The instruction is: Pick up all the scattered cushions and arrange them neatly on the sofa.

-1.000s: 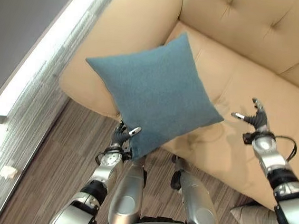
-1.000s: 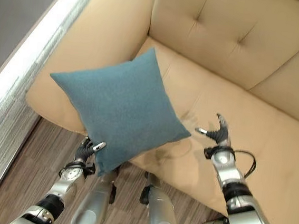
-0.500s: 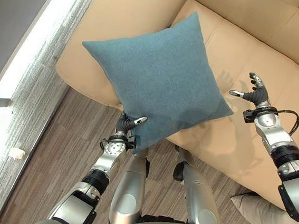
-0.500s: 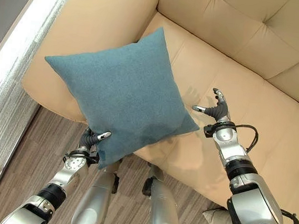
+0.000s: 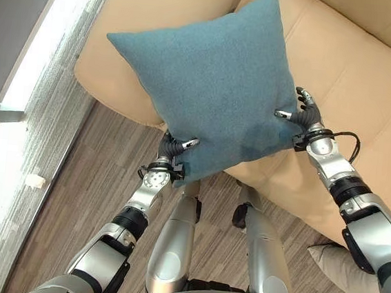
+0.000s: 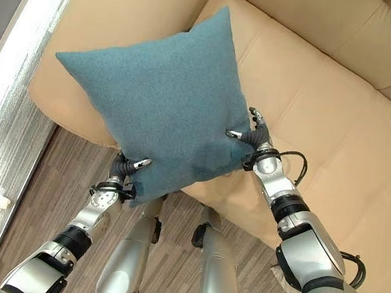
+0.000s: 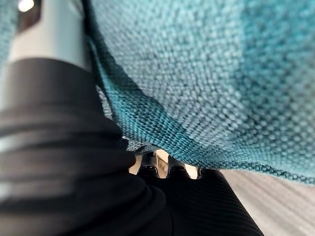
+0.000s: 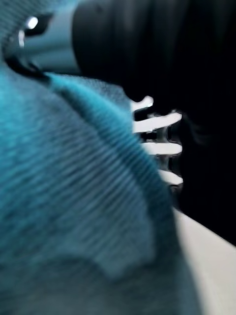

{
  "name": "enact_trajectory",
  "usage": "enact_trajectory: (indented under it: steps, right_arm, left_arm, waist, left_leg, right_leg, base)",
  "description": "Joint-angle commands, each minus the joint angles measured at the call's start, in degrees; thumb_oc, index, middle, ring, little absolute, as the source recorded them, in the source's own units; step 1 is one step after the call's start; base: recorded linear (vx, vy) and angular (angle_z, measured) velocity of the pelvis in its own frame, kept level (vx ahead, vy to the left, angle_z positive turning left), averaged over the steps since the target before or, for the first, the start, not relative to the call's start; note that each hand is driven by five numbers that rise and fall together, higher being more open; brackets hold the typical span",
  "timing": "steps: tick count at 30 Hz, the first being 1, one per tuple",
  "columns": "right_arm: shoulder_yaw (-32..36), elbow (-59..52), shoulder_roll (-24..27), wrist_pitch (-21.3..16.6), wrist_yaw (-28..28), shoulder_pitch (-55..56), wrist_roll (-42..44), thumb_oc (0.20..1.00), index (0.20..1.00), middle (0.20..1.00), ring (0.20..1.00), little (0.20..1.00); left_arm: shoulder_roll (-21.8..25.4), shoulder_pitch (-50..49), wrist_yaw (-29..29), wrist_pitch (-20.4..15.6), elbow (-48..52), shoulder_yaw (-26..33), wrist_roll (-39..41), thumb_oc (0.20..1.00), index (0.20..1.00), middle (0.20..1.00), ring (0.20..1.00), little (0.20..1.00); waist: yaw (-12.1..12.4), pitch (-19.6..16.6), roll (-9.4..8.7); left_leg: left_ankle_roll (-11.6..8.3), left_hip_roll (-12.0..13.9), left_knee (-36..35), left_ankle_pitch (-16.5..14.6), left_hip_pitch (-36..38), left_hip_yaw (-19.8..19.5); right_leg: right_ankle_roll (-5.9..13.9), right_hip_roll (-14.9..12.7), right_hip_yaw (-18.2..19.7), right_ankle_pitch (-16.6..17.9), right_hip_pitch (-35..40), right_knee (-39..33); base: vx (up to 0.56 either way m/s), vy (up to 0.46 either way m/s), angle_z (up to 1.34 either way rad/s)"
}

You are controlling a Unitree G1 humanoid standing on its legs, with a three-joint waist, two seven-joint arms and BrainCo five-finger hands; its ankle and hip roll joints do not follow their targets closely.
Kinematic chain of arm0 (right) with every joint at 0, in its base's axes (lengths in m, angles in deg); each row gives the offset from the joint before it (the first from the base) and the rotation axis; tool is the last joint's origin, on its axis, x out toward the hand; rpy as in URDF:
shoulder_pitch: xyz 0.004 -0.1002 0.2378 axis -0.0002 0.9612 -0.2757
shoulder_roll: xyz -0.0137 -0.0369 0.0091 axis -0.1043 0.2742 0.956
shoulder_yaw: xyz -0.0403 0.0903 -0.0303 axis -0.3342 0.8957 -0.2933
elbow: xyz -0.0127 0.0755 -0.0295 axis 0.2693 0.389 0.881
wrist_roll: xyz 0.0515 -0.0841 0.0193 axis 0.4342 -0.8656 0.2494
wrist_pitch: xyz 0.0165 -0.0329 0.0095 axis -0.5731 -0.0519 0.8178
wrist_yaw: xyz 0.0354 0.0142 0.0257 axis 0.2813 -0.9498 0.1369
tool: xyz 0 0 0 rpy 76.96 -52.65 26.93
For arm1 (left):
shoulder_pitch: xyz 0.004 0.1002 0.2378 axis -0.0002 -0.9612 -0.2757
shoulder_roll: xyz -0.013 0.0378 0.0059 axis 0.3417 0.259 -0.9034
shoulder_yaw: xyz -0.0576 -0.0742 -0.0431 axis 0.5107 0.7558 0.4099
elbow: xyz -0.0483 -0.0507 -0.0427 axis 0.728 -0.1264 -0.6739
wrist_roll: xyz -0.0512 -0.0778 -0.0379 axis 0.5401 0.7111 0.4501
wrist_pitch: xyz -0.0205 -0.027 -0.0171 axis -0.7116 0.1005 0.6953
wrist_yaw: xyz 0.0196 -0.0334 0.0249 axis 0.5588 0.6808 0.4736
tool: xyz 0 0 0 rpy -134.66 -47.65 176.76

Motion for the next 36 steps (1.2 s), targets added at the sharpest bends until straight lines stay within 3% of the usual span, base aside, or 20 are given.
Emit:
enact_trajectory:
  steps: [1, 2, 3, 4, 5, 6, 12, 15, 19, 22, 23, 27, 36]
  right_arm:
    - [-2.89, -1.53, -4.55, -2.74, 0.32, 0.37, -0.83, 1.000, 1.000, 1.000, 1.000, 1.000]
    - [-1.07, -1.94, -9.70, -3.84, -0.31, 2.46, 2.54, 1.000, 1.000, 1.000, 1.000, 1.000]
    - [-0.63, -2.34, -10.96, -4.37, -0.49, 3.00, 3.65, 0.944, 0.944, 0.944, 0.944, 0.944]
    - [-0.43, -2.95, -12.12, -4.75, -0.84, 3.60, 4.34, 0.561, 0.561, 0.561, 0.561, 0.561]
    - [-0.21, -3.57, -12.92, -5.22, -0.74, 4.26, 5.03, 0.235, 0.235, 0.235, 0.235, 0.235]
    - [-0.26, -5.72, -14.33, -5.98, -0.56, 5.80, 6.05, 0.200, 0.200, 0.200, 0.200, 0.200]
    - [1.82, -14.37, -15.92, -7.88, 0.09, 14.20, 8.64, 0.200, 0.200, 0.200, 0.200, 0.200]
    - [2.97, -20.10, -15.93, -7.86, 1.25, 22.42, 8.76, 0.200, 0.200, 0.200, 0.200, 0.200]
    - [4.78, -23.84, -14.24, -6.96, 2.65, 28.38, 8.33, 0.200, 0.200, 0.200, 0.200, 0.200]
    - [5.87, -25.54, -13.16, -6.24, 3.77, 31.88, 7.46, 0.200, 0.200, 0.200, 0.200, 0.200]
    - [6.86, -27.45, -12.15, -5.55, 4.84, 34.85, 6.36, 0.200, 0.200, 0.200, 0.200, 0.200]
    - [8.87, -29.13, -11.53, -5.11, 5.68, 38.28, 5.81, 0.200, 0.200, 0.200, 0.200, 0.200]
    - [11.69, -33.38, -11.27, -4.03, 6.76, 42.30, 2.49, 0.200, 0.200, 0.200, 0.200, 0.200]
  left_arm:
    - [-5.20, 8.14, -1.09, -5.54, 3.48, -1.78, 2.38, 1.000, 1.000, 1.000, 1.000, 1.000]
    - [-6.68, 8.82, -2.59, -6.03, 2.15, -1.42, 3.37, 1.000, 1.000, 1.000, 1.000, 1.000]
    - [-7.09, 8.72, -2.93, -6.19, 1.87, -1.50, 3.64, 1.000, 1.000, 1.000, 1.000, 1.000]
    - [-7.66, 8.37, -3.02, -6.19, 1.47, -1.48, 4.42, 0.470, 0.470, 0.470, 0.470, 0.470]
    - [-8.18, 8.12, -2.97, -6.25, 1.25, -1.60, 5.15, 0.200, 0.200, 0.200, 0.200, 0.200]
    - [-8.87, 7.15, -2.71, -6.43, 1.46, -1.74, 6.14, 0.200, 0.200, 0.200, 0.200, 0.200]
    - [-8.98, 0.88, -2.10, -5.73, 3.75, -1.10, 6.13, 0.200, 0.200, 0.200, 0.200, 0.200]
    - [-7.93, -6.24, -1.43, -4.81, 7.39, 0.48, 6.38, 0.200, 0.200, 0.200, 0.200, 0.200]
    - [-6.01, -11.80, -0.55, -3.70, 10.50, 2.47, 6.19, 0.200, 0.200, 0.200, 0.200, 0.200]
    - [-5.14, -16.05, 0.58, -2.85, 12.08, 3.47, 6.13, 0.200, 0.200, 0.200, 0.200, 0.200]
    - [-3.91, -19.69, 1.89, -2.32, 14.40, 4.29, 5.95, 0.200, 0.200, 0.200, 0.200, 0.200]
    - [-3.15, -22.28, 3.33, -1.49, 15.92, 4.45, 5.43, 0.200, 0.200, 0.200, 0.200, 0.200]
    - [-0.95, -27.03, 6.18, 0.06, 19.05, 5.16, 1.10, 0.200, 0.200, 0.200, 0.200, 0.200]
  waist:
    - [-1.08, -1.11, 1.54]
    - [-1.67, -1.07, 1.64]
    - [-1.83, -1.13, 1.64]
    - [-2.01, -1.19, 1.62]
    - [-2.21, -1.28, 1.55]
    - [-2.60, -1.45, 1.31]
    - [-3.87, -3.19, -0.40]
    - [-4.69, -6.13, -2.71]
    - [-5.32, -9.15, -4.01]
    - [-5.70, -11.00, -4.28]
    - [-5.71, -12.53, -4.45]
    - [-6.27, -14.38, -4.42]
    - [-7.52, -17.69, -3.66]
  left_leg:
    - [-2.61, 0.74, 0.62, -0.12, -0.89, 4.86]
    - [-2.55, 0.62, 0.41, -0.34, -0.11, 4.80]
    - [-2.52, 0.50, 0.29, -0.46, 0.34, 4.87]
    - [-2.51, 0.42, 0.16, -0.57, 0.89, 4.91]
    - [-2.52, 0.37, 0.16, -0.75, 1.41, 4.92]
    - [-2.60, 0.40, 0.16, -1.10, 2.66, 4.97]
    - [-2.45, 1.02, 0.16, -2.64, 7.91, 5.73]
    - [-1.38, 1.47, 0.16, -4.60, 12.65, 7.13]
    - [-0.04, 1.22, 0.16, -6.33, 16.67, 8.52]
    - [1.11, 0.73, 0.30, -8.09, 19.95, 9.21]
    - [2.12, 0.13, 1.12, -10.18, 22.97, 9.30]
    - [2.67, -0.43, 2.59, -11.87, 24.64, 9.71]
    - [5.74, -3.08, 2.42, -15.50, 29.75, 16.13]
  right_leg:
    - [4.57, -3.02, 0.81, -10.51, -1.00, 7.61]
    - [4.50, -2.90, 1.03, -10.60, -0.08, 7.18]
    - [4.48, -2.87, 1.16, -10.55, 0.43, 6.96]
    - [4.46, -2.89, 1.21, -10.53, 1.05, 6.68]
    - [4.42, -2.89, 1.20, -10.54, 1.76, 6.47]
    - [4.42, -2.86, 1.26, -10.57, 3.26, 5.93]
    - [4.47, -2.63, 1.61, -10.60, 9.70, 3.97]
    - [4.86, -1.87, 2.80, -10.15, 14.29, 1.98]
    - [5.19, -1.45, 4.05, -10.42, 17.73, 1.37]
    - [5.21, -1.24, 5.64, -10.92, 20.23, 1.50]
    - [5.45, -0.91, 8.54, -11.01, 22.28, 1.36]
    - [5.91, -1.32, 10.02, -10.73, 24.02, 1.11]
    - [10.37, -3.59, 16.11, -7.36, 23.79, 1.78]
  base:
    - [0.00, 0.000, 0.00]
    - [0.00, 0.000, 0.00]
    - [0.00, 0.000, 0.00]
    - [0.00, 0.000, 0.00]
    - [0.03, 0.029, -0.02]
    - [0.06, 0.040, -0.01]
    - [0.06, 0.042, 0.00]
    - [0.11, 0.044, -0.10]
    - [0.10, 0.063, -0.23]
    - [0.11, 0.138, -0.35]
    - [0.09, 0.233, -0.40]
    - [0.05, 0.165, -0.46]
    - [-0.01, 0.183, -0.53]
